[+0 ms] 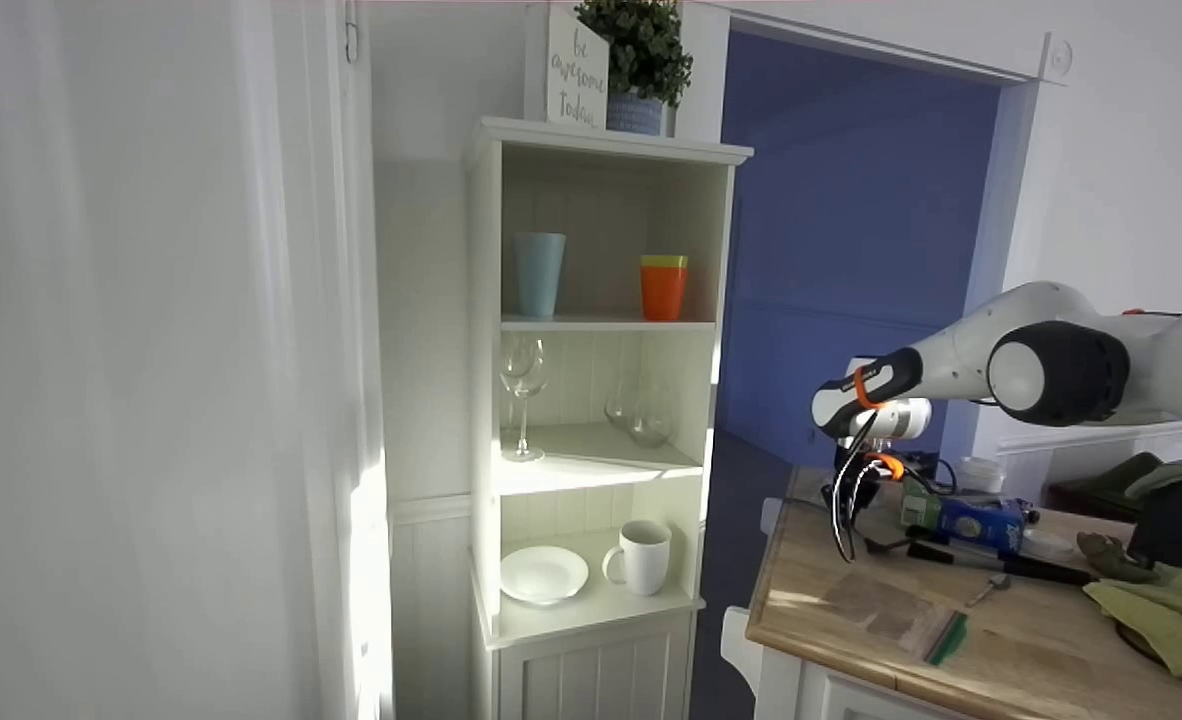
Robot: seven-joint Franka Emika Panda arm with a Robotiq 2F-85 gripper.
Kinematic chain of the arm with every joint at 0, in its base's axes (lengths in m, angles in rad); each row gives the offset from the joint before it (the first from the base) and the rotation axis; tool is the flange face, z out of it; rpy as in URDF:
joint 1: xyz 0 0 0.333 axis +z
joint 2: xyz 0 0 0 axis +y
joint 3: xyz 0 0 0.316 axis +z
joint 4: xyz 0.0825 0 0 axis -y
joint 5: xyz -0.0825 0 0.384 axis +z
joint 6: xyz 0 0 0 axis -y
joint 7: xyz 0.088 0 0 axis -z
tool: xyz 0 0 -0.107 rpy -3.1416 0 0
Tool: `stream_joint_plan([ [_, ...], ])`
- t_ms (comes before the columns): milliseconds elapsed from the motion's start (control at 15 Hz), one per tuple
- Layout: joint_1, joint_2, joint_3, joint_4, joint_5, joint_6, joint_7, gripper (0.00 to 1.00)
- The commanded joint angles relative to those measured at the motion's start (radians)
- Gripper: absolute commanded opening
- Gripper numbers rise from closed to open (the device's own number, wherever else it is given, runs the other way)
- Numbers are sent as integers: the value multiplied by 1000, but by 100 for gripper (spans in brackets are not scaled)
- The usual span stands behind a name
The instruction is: Pick up the black spatula and put it on the right side of the kitchen counter, pick up the tongs and turn them ninety degrees anticlockwise, put the tongs on the kitchen counter next to the spatula
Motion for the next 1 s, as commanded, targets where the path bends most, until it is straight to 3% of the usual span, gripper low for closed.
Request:
stream_joint_plan([
  [0,14,-131,-5,-127,-7,-60,1,4],
  [333,19,-321,-7,-302,-27,-168,-14,4],
  [600,11,-494,-26,-473,-38,-179,-59,4],
  [933,-10,-667,-71,-600,-1,-164,-87,4],
])
